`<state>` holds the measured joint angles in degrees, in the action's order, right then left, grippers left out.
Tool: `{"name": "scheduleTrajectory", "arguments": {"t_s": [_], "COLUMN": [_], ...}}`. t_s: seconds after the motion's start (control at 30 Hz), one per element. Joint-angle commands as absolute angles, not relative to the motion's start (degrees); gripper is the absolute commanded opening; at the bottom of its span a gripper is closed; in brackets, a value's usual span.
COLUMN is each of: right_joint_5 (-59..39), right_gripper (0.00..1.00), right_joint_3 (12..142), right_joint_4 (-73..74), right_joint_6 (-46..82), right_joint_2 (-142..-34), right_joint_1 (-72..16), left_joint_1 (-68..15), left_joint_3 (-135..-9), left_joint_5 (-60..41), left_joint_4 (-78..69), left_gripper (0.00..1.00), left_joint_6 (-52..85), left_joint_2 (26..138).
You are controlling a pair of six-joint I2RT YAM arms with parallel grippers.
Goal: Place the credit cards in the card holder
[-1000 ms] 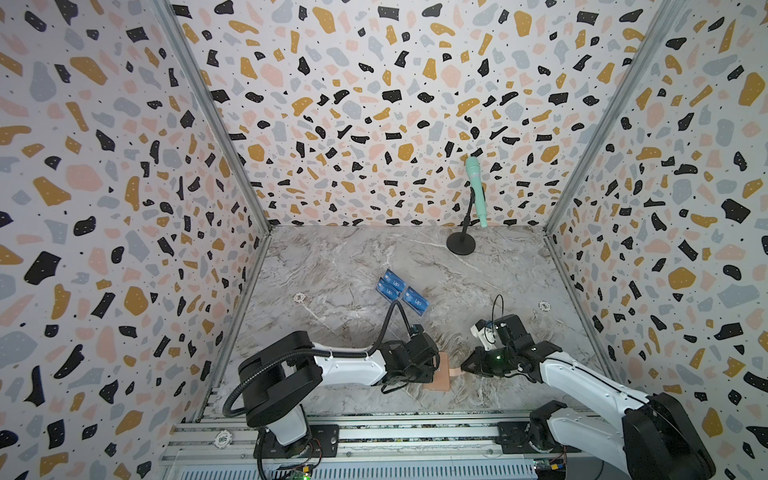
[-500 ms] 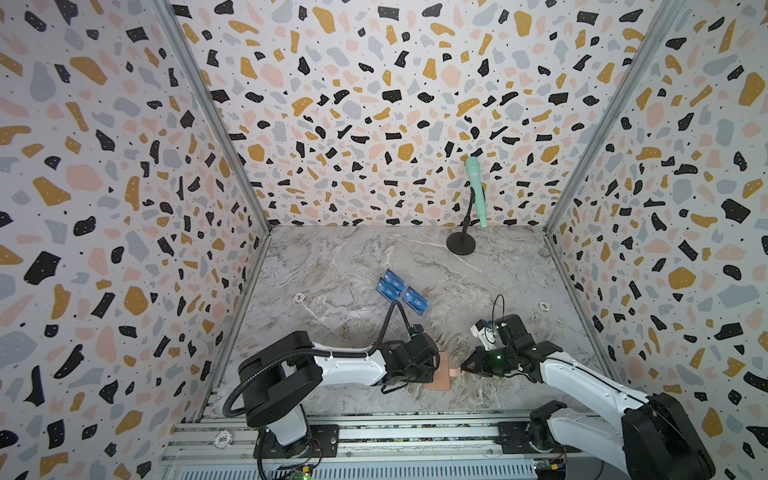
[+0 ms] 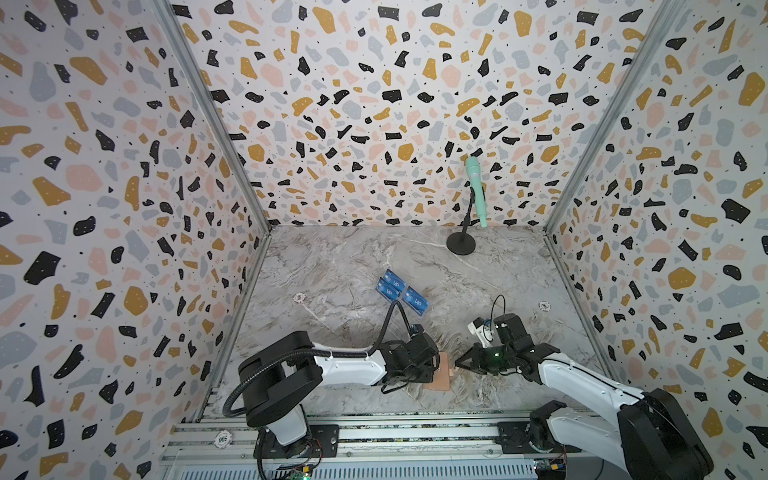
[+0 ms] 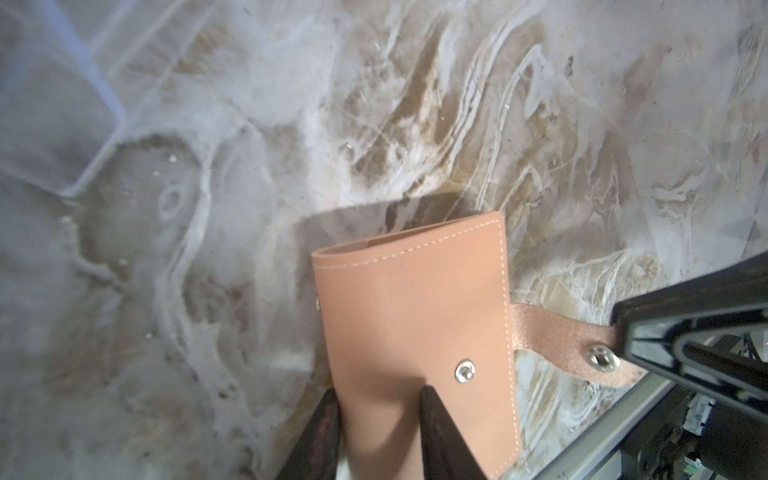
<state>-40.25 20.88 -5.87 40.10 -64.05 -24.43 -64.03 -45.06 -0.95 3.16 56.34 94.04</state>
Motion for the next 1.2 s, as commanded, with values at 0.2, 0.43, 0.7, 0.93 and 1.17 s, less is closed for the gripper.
{"name": "scheduleTrajectory", "arguments": {"t_s": [0.2,0.43,0.7,0.93,1.17], "right_joint_5": [-40.83,-39.22,-35.62,-34.99,-35.32], "right_gripper": [0.00,0.00,0.00,0.00,0.00], "right_joint_3": [25.83,31.46,36.18,37.24,38.01], "right_joint_4": [-1.14,-6.69,-18.57,-17.21,-15.77], "right_joint_6": [39.14,34.23,26.65,26.77,27.42], "right_joint_2": [-71.15,-76.22,-76.84,-79.65,-81.47], "right_joint_1": [-25.67,-29.83,-31.33,-34.30,-35.79], "left_joint_1": [-64.51,-64.51,-64.56,-64.62,-64.60], "left_joint_3": [-44.03,-44.03,-43.81,-43.85,-43.68], "left_joint_5": [-0.45,-0.19,-0.27,-0.46,-0.44], "left_joint_4": [7.03,7.21,6.70,6.41,6.13], "left_gripper": [0.34,0.34,0.34,0.34,0.34], "left_joint_6": [55.72,55.81,55.98,55.91,56.07], "left_joint_2": [96.08,95.80,95.71,95.71,95.70]}}
